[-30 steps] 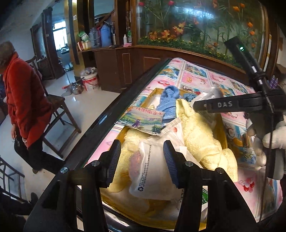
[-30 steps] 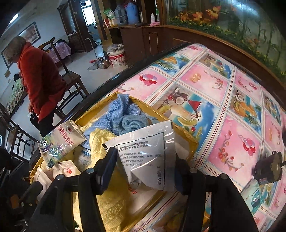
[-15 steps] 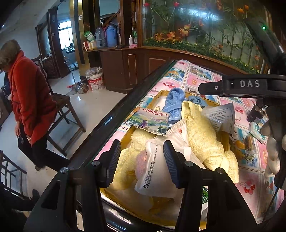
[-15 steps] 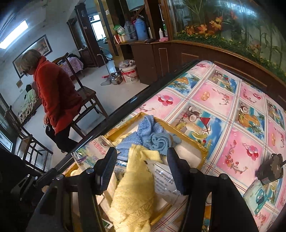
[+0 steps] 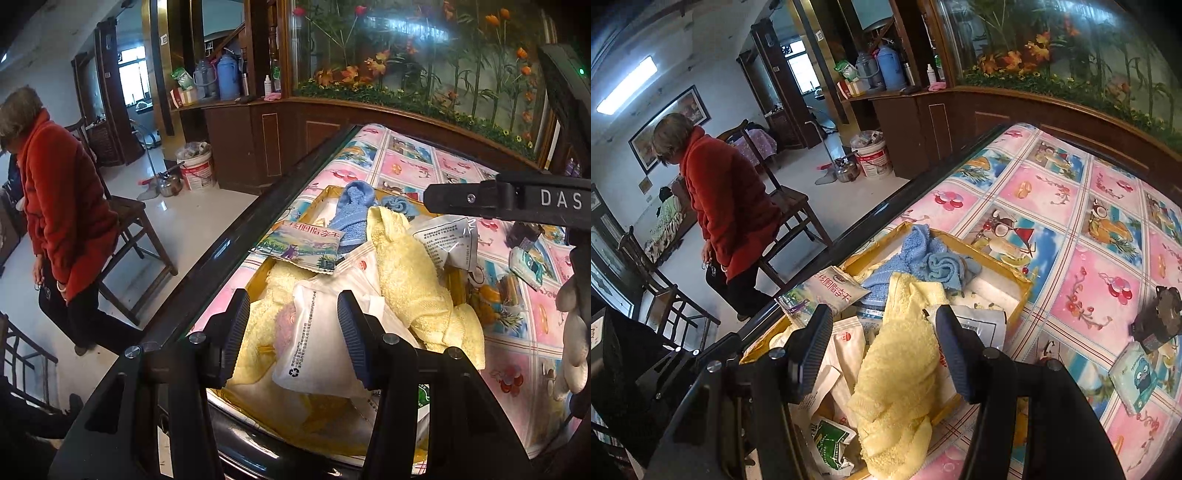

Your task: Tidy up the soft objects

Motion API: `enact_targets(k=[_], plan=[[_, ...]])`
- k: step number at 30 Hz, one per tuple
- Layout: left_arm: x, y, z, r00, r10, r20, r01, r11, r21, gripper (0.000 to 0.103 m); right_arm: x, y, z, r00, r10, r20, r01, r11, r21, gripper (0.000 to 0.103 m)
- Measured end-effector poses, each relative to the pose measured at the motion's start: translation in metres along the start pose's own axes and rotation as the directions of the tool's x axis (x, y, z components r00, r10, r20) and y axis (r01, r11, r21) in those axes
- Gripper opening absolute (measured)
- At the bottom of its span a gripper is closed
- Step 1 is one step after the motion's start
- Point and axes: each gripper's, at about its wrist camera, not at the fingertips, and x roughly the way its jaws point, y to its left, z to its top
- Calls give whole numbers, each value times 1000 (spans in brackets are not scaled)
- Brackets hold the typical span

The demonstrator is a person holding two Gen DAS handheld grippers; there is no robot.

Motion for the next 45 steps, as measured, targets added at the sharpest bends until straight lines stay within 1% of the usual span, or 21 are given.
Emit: enact_targets(k=[8,15,20,23,25,27,28,29,30,31,33,35,36,37,38,39,40,41,43,44,45], plan=[[-9,-10,-4,1000,3,9,-3,1000,15,50,-13,-17,-25,1000,-15,-2,15,999,51,58],[-21,-18,-3,998,6,67,-6,1000,11,50,-25,-22,-55,1000,-24,2,24,998,58,58],[-26,-27,-3,997,10,77,-12,999,31,50,-30,-19,-72,1000,-30,4,29,998,47,58],[-33,-32,-3,994,22,106,-25,999,27,50,-34,-20,-82,999,-37,5,37,998,42,58],[-42,-33,-3,987,47,152,-49,999,7,50,-37,-23,-89,999,-41,7,41,998,44,58],[-55,-35,-4,969,93,227,-91,996,-17,51,-40,-25,-97,999,-41,10,41,998,51,58],[-62,-36,-5,959,108,261,-104,994,-30,61,-41,-26,-102,999,-42,11,41,998,56,58],[-71,-36,-6,944,123,306,-114,992,-47,68,-42,-27,-105,999,-43,13,42,997,60,58],[-80,-36,-7,925,134,354,-119,991,-65,80,-43,-28,-109,999,-45,15,44,997,62,58],[-91,-34,-10,901,140,410,-117,990,-82,83,-44,-28,-112,999,-47,19,46,997,62,58],[-111,-35,-15,850,138,508,-99,990,-102,84,-46,-30,-119,999,-45,25,43,997,68,58],[-123,-36,-19,813,118,570,-77,992,-95,93,-48,-32,-126,999,-37,30,35,996,80,58],[-127,-38,-20,801,104,590,-68,994,-83,100,-49,-33,-129,999,-33,31,30,996,86,58],[-130,-40,-20,794,84,602,-55,996,-66,103,-50,-35,-130,999,-31,32,28,995,92,58],[-133,-43,-20,790,57,610,-37,998,-46,103,-51,-36,-133,999,-30,33,27,995,99,58],[-133,-46,-19,791,36,611,-23,999,-30,103,-52,-38,-135,999,-29,35,25,994,105,58],[-135,-50,-19,794,30,607,-22,1000,-20,103,-52,-39,-137,999,-28,37,24,994,111,58],[-134,-56,-17,796,39,604,-37,999,-15,103,-53,-41,-139,999,-28,38,23,993,117,58],[-132,-69,-15,795,56,604,-73,997,4,103,-55,-44,-143,999,-29,41,23,992,127,58],[-131,-75,-14,799,49,599,-76,997,19,103,-57,-46,-146,999,-32,44,26,991,132,58],[-129,-82,-14,809,33,587,-65,997,33,103,-58,-48,-148,998,-36,44,30,990,136,58]])
